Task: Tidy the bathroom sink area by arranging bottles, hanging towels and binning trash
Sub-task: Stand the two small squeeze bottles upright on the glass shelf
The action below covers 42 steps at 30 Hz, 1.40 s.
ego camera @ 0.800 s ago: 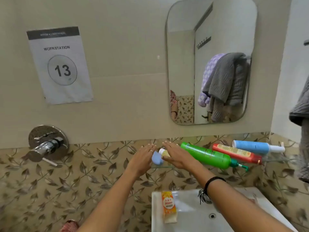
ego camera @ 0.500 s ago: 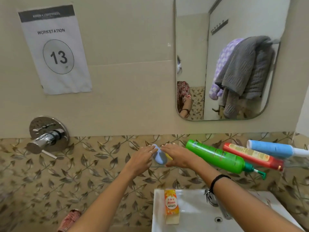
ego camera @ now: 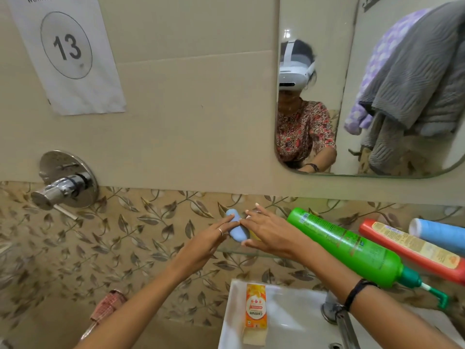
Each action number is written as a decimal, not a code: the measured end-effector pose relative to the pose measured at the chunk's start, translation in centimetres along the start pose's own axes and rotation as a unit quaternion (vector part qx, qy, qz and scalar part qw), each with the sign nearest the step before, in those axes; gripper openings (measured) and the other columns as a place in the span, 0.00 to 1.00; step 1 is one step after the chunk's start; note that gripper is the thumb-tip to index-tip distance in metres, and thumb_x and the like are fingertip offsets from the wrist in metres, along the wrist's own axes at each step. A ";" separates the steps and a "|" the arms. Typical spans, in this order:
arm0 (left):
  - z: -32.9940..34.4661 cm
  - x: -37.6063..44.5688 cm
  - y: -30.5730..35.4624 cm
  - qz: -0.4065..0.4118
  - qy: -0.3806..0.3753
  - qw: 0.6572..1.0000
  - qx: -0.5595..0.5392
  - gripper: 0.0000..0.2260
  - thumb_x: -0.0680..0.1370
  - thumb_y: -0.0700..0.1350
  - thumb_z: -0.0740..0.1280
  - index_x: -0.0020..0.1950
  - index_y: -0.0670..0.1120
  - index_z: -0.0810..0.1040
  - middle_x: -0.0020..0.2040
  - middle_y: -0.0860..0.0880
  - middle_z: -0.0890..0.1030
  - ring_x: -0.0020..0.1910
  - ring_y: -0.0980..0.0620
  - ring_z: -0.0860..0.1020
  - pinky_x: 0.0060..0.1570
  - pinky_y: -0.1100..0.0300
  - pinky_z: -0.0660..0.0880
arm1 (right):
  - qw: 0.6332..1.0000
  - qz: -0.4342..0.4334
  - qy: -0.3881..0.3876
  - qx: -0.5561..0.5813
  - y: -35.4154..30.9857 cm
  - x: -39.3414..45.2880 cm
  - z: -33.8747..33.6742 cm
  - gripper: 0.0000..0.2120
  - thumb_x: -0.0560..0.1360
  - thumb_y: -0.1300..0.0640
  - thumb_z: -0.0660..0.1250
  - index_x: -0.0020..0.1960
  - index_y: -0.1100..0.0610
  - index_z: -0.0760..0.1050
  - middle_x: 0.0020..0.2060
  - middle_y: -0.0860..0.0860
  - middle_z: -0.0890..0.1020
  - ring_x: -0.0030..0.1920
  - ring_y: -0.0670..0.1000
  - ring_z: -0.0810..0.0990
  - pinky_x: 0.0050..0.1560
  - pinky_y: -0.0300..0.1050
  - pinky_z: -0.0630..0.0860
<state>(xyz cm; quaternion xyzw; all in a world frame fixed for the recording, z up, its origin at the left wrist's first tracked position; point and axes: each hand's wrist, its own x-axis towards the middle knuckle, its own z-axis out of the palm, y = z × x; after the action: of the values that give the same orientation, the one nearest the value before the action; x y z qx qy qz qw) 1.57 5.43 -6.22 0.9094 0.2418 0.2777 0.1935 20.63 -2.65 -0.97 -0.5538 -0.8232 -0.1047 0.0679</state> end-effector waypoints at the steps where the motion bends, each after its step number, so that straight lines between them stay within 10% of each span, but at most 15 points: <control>1: 0.1 0.1 0.2 -0.008 0.023 0.999 -0.035 0.22 0.80 0.39 0.58 0.68 0.62 0.63 0.72 0.58 0.63 0.71 0.63 0.62 0.68 0.69 0.61 | 1.000 0.004 0.014 0.008 0.1 0.0 -0.1 0.26 0.80 0.46 0.54 0.73 0.60 0.60 0.72 0.59 0.66 0.75 0.52 0.58 0.70 0.38 0.33; 12: 0.4 2.8 3.0 -0.101 0.230 0.965 -0.079 0.15 0.75 0.42 0.67 0.51 0.64 0.73 0.41 0.63 0.75 0.44 0.67 0.74 0.42 0.78 0.67 | 0.964 0.090 0.150 0.201 0.2 1.3 -1.8 0.15 0.81 0.51 0.55 0.61 0.56 0.75 0.56 0.54 0.80 0.60 0.55 0.75 0.73 0.43 0.53; 17: -1.2 3.9 5.2 -0.112 0.220 0.957 -0.153 0.07 0.76 0.43 0.67 0.49 0.56 0.76 0.43 0.56 0.78 0.42 0.65 0.75 0.40 0.76 0.69 | 0.853 0.111 0.218 0.461 0.3 0.8 -3.2 0.10 0.77 0.58 0.64 0.56 0.56 0.80 0.49 0.53 0.85 0.46 0.49 0.82 0.51 0.33 0.75; 24: -3.4 5.5 9.7 -0.116 0.220 0.924 -0.291 0.01 0.76 0.43 0.66 0.46 0.47 0.77 0.42 0.48 0.81 0.42 0.51 0.79 0.40 0.56 0.77 | 0.743 0.139 0.185 0.628 0.7 -1.0 -4.0 0.11 0.71 0.67 0.70 0.46 0.52 0.82 0.40 0.49 0.86 0.43 0.48 0.82 0.49 0.44 0.77; 29: -2.9 6.1 11.8 -0.084 0.188 0.913 -0.353 0.09 0.76 0.39 0.65 0.53 0.51 0.77 0.49 0.47 0.82 0.48 0.52 0.82 0.48 0.51 0.81 | 0.702 0.145 0.241 0.655 1.9 -3.1 -5.3 0.09 0.69 0.68 0.69 0.47 0.58 0.81 0.37 0.49 0.86 0.37 0.44 0.83 0.38 0.33 0.77; 35: -0.6 7.3 13.4 0.013 0.105 0.942 -0.317 0.42 0.68 0.35 0.74 0.68 0.68 0.57 0.55 0.53 0.80 0.53 0.53 0.82 0.53 0.55 0.79 | 0.686 0.165 0.292 0.646 3.7 -5.5 -7.0 0.10 0.70 0.68 0.68 0.48 0.57 0.81 0.38 0.48 0.87 0.39 0.44 0.84 0.40 0.33 0.79; 42: -0.4 9.9 16.3 0.103 0.125 0.966 -0.204 0.46 0.68 0.39 0.75 0.68 0.73 0.52 0.53 0.58 0.79 0.51 0.58 0.81 0.54 0.52 0.79 | 0.703 0.177 0.322 0.609 5.5 -8.0 -10.2 0.10 0.71 0.67 0.68 0.51 0.60 0.81 0.37 0.47 0.86 0.39 0.43 0.82 0.45 0.35 0.80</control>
<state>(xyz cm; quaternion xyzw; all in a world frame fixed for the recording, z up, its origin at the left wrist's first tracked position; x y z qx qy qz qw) 13.96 -2.19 6.10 0.8288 0.1073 0.4511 0.3131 28.73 -10.39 7.62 -0.4600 -0.5226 0.2608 0.6688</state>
